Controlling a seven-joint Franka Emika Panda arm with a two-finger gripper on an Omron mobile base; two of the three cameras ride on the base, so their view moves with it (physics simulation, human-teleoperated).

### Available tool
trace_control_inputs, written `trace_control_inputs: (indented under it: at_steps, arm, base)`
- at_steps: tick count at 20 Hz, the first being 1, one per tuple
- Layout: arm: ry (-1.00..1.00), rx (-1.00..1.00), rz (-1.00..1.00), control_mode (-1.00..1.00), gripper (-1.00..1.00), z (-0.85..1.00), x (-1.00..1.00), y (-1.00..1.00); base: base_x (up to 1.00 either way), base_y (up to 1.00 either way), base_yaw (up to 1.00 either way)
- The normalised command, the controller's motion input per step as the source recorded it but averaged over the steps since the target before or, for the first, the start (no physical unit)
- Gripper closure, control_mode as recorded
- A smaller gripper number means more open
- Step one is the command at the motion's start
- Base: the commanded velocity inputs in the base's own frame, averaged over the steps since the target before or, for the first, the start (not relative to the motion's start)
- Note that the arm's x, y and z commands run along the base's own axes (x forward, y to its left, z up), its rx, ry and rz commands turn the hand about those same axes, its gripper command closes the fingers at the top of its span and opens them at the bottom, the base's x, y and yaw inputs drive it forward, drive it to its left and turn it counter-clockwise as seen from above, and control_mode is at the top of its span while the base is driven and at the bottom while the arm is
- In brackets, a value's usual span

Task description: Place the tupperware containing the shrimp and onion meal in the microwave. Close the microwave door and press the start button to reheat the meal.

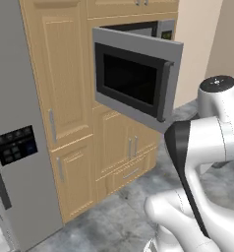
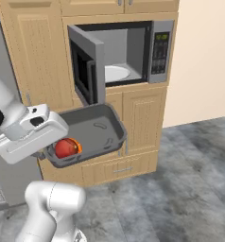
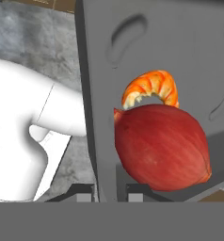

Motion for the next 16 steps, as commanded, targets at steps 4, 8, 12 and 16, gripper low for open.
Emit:
trace_control_inputs:
  at_steps: [4, 8, 12, 16]
  arm:
    - [0.00, 0.00, 0.00, 1.00, 1.00, 0.00, 0.00, 0.00]
    - [0.00, 0.00, 0.00, 1.00, 1.00, 0.00, 0.00, 0.00]
    - [0.00, 0.00, 0.00, 1.00, 1.00, 0.00, 0.00, 0.00]
    - [0.00, 0.00, 0.00, 1.00, 1.00, 0.00, 0.00, 0.00]
  base:
    - [0.10, -0.95, -0.04]
    - [0.13, -0.99, 0.12]
    - [0.05, -0.89, 0.41]
    - [0.22, -0.75, 0.53]
